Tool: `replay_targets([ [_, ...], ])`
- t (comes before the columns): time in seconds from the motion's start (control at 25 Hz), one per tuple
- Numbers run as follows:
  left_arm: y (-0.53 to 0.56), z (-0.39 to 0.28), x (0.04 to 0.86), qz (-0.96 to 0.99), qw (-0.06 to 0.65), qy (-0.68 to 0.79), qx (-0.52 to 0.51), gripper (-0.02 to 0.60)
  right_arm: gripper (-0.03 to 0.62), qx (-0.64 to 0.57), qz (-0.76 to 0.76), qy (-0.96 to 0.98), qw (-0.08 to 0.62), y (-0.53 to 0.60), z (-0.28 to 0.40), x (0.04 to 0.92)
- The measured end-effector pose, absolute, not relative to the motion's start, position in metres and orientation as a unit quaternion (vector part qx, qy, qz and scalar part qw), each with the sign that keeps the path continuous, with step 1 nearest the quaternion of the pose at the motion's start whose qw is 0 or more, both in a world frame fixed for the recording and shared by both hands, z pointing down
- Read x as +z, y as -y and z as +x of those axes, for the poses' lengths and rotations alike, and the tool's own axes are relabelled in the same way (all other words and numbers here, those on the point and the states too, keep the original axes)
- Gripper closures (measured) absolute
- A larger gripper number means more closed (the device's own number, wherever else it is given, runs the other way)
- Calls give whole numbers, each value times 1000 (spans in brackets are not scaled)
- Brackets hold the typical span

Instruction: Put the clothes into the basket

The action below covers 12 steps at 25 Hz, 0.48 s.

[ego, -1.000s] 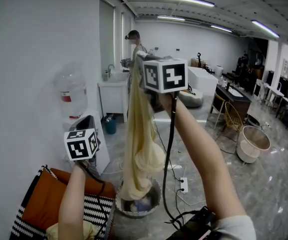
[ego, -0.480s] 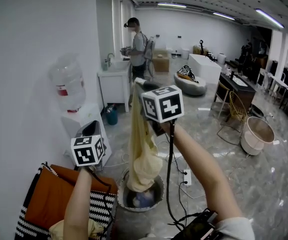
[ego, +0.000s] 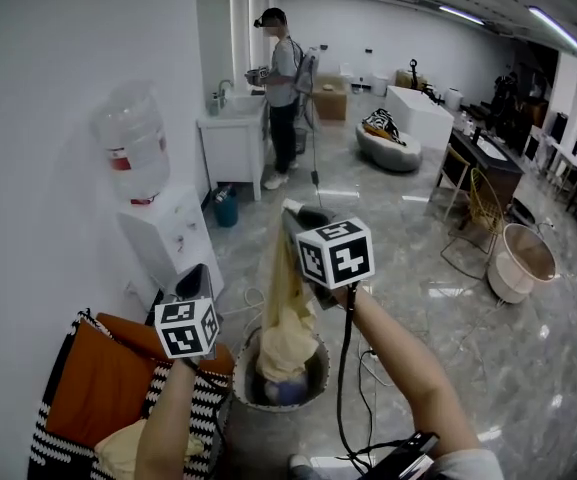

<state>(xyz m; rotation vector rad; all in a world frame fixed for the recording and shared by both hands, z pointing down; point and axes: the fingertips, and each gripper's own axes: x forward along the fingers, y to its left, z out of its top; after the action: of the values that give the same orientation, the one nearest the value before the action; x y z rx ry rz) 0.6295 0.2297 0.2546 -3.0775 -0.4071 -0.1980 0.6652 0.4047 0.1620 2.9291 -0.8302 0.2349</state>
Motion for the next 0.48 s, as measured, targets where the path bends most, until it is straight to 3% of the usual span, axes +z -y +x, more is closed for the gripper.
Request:
replay_targets([
  [0.48, -248, 624, 363, -980, -9, 129, -149, 578, 580, 175, 947, 266, 31, -411, 670, 306],
])
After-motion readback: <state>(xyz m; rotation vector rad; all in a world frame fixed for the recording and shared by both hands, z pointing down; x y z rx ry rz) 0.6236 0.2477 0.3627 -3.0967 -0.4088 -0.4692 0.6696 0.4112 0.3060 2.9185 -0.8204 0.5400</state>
